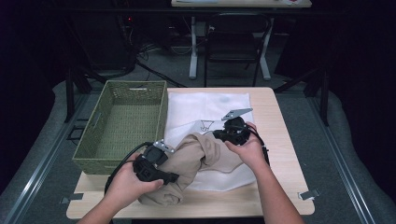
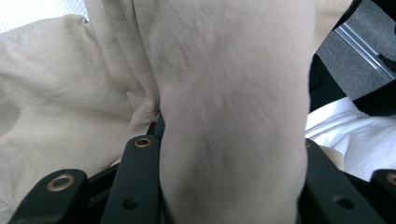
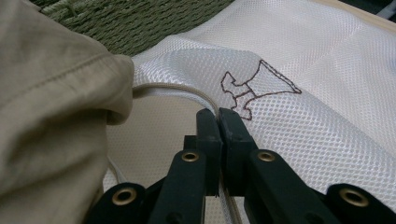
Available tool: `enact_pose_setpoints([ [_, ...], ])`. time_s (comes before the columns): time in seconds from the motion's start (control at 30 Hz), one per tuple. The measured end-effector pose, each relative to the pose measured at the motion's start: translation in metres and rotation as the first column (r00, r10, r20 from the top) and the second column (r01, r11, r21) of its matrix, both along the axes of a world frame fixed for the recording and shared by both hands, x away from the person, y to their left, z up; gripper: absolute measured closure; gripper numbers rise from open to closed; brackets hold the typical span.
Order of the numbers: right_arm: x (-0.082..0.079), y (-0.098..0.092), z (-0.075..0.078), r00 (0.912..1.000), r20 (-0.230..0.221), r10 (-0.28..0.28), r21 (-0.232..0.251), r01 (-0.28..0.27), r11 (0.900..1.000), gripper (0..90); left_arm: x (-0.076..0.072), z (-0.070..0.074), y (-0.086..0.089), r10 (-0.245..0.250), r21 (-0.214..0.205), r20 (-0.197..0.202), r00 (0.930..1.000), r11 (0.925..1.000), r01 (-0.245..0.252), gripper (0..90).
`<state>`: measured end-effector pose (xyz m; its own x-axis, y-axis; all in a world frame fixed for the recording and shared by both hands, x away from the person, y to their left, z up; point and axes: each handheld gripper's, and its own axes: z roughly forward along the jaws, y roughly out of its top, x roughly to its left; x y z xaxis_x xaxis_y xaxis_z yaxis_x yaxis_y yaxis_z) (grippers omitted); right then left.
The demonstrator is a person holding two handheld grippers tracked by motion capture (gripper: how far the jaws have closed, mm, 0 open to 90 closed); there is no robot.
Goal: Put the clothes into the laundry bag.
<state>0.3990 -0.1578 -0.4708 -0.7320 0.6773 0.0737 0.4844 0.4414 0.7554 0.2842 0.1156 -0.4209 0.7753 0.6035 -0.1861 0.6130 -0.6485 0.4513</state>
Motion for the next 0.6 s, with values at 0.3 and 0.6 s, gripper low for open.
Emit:
enact_pose_setpoints([
  [0.3, -0.001, 0.0, 0.0, 1.0, -0.004, 0.0, 0.002, 0.0, 1.0, 87.7, -0.001, -0.011, -0.009, -0.022, -0.002, -0.019, 0.9996, 0.9998, 0.022, 63.6],
  [0.6, -0.001, 0.001, 0.0, 1.0, 0.0, 0.002, 0.005, -0.002, 1.0, 87.7, -0.001, -0.022, -0.016, -0.026, -0.008, -0.037, 0.999, 0.9996, 0.026, 63.5],
])
